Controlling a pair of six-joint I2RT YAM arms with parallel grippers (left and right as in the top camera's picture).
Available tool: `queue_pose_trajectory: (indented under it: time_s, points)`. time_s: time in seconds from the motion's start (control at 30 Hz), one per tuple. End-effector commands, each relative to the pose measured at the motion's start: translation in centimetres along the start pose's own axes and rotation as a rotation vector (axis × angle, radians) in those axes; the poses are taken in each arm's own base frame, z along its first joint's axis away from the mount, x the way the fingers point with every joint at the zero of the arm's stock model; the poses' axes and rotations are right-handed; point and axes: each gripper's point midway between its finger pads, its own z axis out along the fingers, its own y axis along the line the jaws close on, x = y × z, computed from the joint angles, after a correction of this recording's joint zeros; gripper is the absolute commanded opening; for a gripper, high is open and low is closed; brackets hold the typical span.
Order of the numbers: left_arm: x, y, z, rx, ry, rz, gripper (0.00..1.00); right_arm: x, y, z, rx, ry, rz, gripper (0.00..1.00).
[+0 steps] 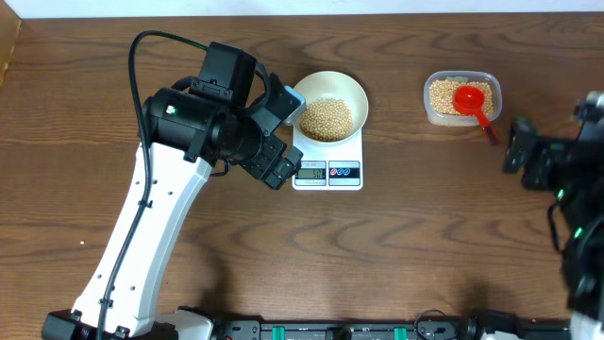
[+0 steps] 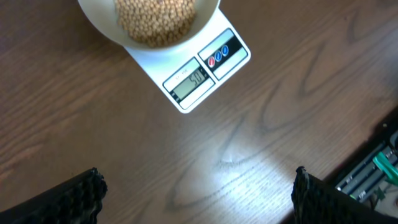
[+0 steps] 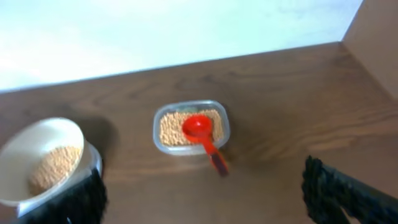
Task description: Scoop item into bowl and weigh 50g on scale
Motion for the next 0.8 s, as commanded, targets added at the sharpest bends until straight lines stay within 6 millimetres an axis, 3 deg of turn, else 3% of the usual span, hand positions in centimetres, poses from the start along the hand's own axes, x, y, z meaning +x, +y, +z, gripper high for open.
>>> queue_pose_trajectory:
  time_s: [0.0,0.37,0.77]
  points:
    - [-0.2,-0.1,-0.7,-0.014,-0.021,-0.002,0.98,2.2,-0.5,-0.5,0.032,-0.084,-0.02,0.99]
    - [-0.2,-0.1,-0.7,-0.014,-0.021,-0.002,0.98,7.3,-0.1,-2.2,-0.004,-0.343,-0.036,0.99]
    - [-0.2,-0.1,-0.7,-0.014,-0.021,-0.002,0.98,11.2,1.3,-0.9,-0.075,-0.472,-0.053,0.99]
